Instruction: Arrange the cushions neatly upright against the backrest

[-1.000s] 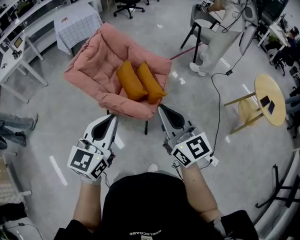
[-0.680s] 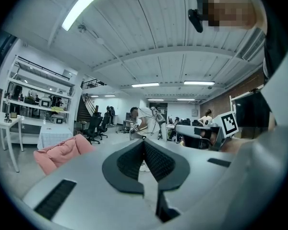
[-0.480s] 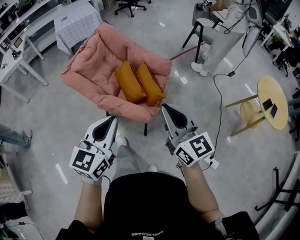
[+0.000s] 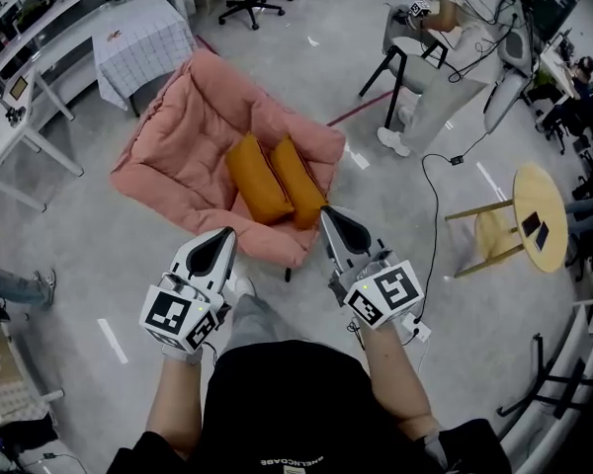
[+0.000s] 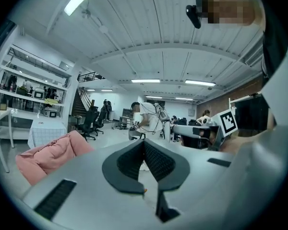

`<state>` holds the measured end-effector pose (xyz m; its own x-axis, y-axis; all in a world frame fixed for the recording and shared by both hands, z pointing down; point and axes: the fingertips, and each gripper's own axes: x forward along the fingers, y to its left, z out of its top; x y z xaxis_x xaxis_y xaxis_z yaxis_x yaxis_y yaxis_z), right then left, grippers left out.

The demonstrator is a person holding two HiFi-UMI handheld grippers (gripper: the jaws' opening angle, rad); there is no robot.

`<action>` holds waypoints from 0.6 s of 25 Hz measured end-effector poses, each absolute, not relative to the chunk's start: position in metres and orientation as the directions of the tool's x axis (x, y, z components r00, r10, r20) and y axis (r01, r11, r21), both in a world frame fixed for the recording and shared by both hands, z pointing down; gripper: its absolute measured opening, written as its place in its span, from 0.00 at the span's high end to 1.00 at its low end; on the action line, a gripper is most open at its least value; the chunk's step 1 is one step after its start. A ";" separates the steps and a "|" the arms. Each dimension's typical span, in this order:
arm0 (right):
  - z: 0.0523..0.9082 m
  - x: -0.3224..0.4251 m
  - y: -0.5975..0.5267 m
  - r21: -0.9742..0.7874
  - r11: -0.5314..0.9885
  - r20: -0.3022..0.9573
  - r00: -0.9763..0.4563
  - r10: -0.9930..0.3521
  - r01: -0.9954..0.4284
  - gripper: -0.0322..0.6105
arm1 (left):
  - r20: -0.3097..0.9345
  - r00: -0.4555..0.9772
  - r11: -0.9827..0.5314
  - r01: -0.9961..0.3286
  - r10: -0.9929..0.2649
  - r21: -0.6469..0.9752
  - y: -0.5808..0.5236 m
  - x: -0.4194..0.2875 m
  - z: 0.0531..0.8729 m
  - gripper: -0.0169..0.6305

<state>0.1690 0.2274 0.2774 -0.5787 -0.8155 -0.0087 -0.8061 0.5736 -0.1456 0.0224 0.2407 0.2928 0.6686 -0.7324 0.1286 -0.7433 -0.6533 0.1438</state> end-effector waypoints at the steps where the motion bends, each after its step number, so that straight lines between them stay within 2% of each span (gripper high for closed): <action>1: 0.277 0.165 0.215 -0.143 0.571 -0.004 -0.577 -0.817 -0.808 0.94 | 0.133 0.674 -0.659 -0.738 -0.727 0.144 0.228 0.018 0.294 0.95; 15: 0.296 0.093 0.066 -0.157 0.512 0.081 -0.528 -0.845 -0.844 0.93 | 0.168 0.736 -0.711 -0.677 -0.656 0.192 0.078 -0.052 0.314 0.95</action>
<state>0.0928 0.0664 0.2959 -0.5280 -0.8454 0.0805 -0.8443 0.5123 -0.1573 -0.0523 0.0783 0.3137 0.7362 -0.6556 0.1678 -0.6767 -0.7107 0.1923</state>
